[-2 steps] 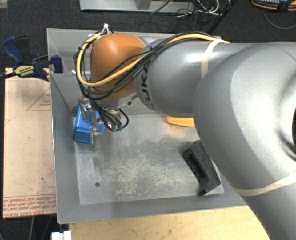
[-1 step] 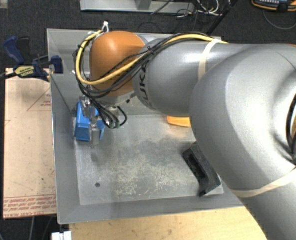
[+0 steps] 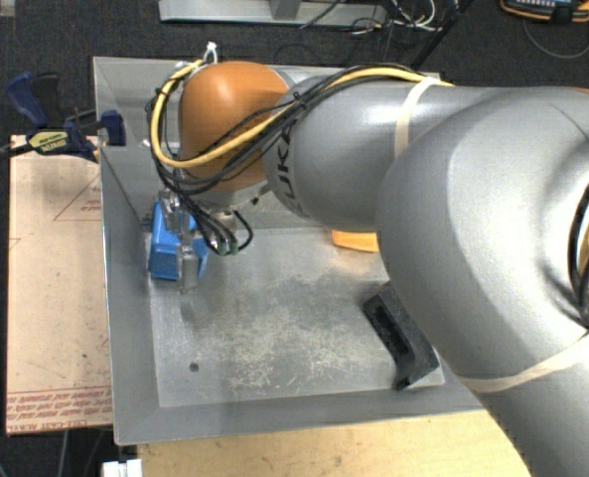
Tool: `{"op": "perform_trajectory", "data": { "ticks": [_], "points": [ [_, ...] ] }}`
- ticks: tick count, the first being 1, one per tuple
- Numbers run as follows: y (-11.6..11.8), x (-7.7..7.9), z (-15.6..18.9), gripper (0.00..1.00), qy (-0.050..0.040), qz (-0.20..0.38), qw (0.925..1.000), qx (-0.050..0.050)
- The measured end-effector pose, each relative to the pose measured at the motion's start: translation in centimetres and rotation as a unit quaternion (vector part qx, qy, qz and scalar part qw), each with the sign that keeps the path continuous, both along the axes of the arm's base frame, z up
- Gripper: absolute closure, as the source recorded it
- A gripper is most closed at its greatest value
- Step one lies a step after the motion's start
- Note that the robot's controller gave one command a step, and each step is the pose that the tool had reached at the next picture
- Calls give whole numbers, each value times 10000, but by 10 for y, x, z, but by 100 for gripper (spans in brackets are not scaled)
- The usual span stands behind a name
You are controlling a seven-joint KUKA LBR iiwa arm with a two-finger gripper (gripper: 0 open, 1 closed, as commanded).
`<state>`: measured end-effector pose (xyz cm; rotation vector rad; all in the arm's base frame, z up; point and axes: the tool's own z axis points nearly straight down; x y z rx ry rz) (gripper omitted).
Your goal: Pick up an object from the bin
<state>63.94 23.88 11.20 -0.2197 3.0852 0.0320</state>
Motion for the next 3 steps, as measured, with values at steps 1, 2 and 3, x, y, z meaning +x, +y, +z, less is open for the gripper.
{"op": "perform_trajectory", "data": {
  "ticks": [1,2,3],
  "points": [
    [0,0,0,0,-1,17,10000,-3],
    [0,0,0,0,-1,14,10000,-1],
    [0,0,0,0,-1,14,10000,0]
  ]
}}
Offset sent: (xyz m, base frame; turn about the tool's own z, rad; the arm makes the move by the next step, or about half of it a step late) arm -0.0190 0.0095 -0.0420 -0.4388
